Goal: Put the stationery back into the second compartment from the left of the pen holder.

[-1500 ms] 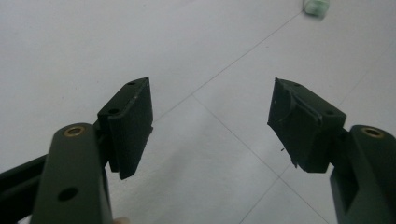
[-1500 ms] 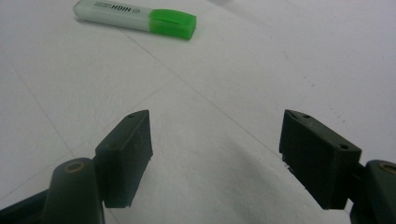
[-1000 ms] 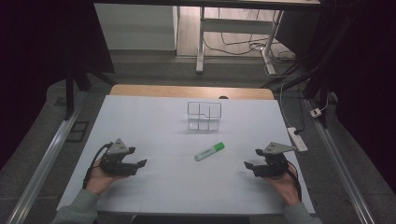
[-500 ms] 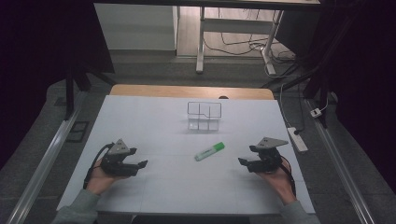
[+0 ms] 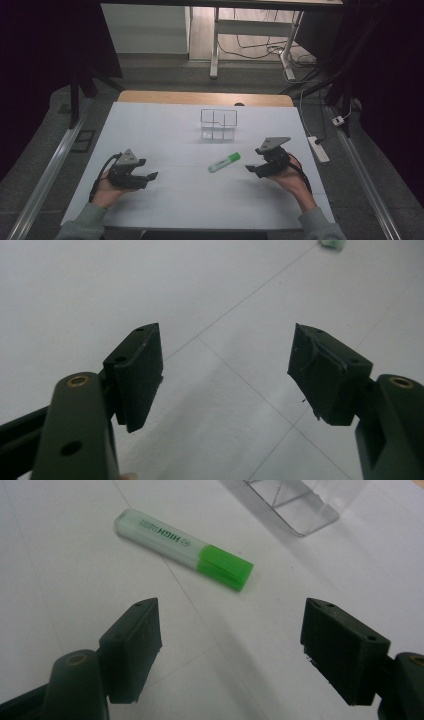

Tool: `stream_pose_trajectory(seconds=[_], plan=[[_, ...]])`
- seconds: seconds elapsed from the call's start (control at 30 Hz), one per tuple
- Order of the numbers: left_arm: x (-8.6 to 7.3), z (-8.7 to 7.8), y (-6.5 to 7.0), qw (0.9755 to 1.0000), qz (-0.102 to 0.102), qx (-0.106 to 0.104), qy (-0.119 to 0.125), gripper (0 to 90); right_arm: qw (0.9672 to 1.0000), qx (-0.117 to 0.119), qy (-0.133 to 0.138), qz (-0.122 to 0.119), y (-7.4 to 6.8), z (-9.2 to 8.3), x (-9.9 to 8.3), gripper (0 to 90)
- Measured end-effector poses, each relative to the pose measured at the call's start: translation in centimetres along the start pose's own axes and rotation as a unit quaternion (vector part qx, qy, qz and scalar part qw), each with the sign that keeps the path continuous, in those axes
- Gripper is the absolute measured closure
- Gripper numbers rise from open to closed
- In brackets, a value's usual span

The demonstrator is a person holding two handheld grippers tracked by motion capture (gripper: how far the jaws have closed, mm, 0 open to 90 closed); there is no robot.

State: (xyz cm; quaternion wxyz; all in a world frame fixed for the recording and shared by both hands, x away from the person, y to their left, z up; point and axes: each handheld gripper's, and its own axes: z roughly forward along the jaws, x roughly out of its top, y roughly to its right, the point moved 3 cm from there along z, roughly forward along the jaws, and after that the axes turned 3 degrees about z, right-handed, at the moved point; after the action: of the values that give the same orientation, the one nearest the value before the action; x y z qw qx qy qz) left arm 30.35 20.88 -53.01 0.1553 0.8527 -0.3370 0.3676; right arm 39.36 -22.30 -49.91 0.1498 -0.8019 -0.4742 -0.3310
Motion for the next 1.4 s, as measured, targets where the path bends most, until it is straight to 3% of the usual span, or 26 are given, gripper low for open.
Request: stream_pose_trajectory(seconds=[0.23,0.4,0.67,0.87,1.4], plan=[[0.0,0.1,0.0,1.0000,0.001,-0.004,-0.003,29.7,0.9991,0.033,-0.013,-0.024,0.4,1.4,1.0,23.7],[-0.1,0.2,0.1,1.0000,0.003,-0.006,-0.006,29.3,0.9964,0.062,-0.030,-0.049,0.3,2.8,1.7,23.1],[0.1,0.4,0.3,0.9999,0.007,-0.010,-0.009,29.1,0.9924,0.075,-0.046,-0.086,0.5,3.5,3.0,24.0],[0.0,0.4,0.2,0.9999,0.006,-0.012,-0.010,28.9,0.9877,0.082,-0.054,-0.122,0.2,4.4,4.1,25.3],[-0.1,0.4,0.1,0.9998,0.004,-0.013,-0.013,28.8,0.9788,0.100,-0.078,-0.161,0.1,6.4,5.7,26.0]])
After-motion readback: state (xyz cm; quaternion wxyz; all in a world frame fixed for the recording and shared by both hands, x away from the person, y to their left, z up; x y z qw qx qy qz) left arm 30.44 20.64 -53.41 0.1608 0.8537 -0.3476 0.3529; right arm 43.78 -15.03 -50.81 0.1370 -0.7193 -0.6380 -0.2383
